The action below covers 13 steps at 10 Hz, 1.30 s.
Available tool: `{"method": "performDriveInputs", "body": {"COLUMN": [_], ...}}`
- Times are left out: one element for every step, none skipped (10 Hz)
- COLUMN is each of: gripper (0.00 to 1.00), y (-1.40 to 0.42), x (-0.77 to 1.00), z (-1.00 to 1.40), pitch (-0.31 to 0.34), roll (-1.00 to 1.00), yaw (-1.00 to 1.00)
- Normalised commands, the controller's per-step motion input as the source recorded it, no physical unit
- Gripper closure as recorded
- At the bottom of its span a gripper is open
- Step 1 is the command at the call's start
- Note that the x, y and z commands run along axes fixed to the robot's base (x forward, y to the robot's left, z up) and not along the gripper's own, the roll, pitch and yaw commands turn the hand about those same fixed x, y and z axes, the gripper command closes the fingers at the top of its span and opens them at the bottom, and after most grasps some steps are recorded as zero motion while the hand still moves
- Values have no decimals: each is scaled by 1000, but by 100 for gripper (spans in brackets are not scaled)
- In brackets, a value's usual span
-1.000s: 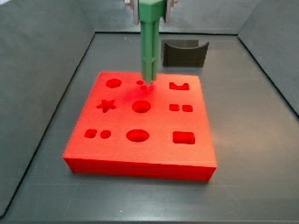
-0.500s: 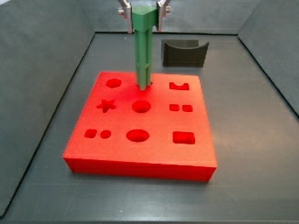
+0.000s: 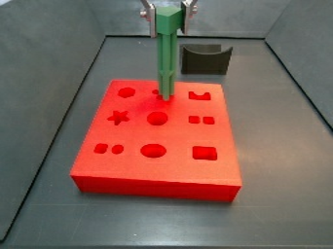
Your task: Insert the 3 prong object.
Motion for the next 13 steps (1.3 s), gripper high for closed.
{"method": "performDriveInputs", "body": {"gripper": [100, 100, 100, 100, 100, 100, 100, 100, 100, 100, 100, 100, 100], "y": [34, 146, 169, 57, 0, 0, 0, 0, -46, -23, 0, 0, 0], "x": [-280, -351, -260, -57, 0, 11, 6, 0, 0, 0, 0, 0, 0], "z": [-74, -80, -54, -100, -140, -129, 0, -134, -431, -589, -643, -589, -557], "pitch": [-20, -61, -74, -107, -104, -94, 19, -10, -69, -104, -149, -137, -146], "roll": [0, 0, -60, -101, -100, -83, 0, 1, 20, 0, 0, 0, 0], "yaw": [0, 0, 0, 0, 83, 66, 0, 0, 0, 0, 0, 0, 0]}}
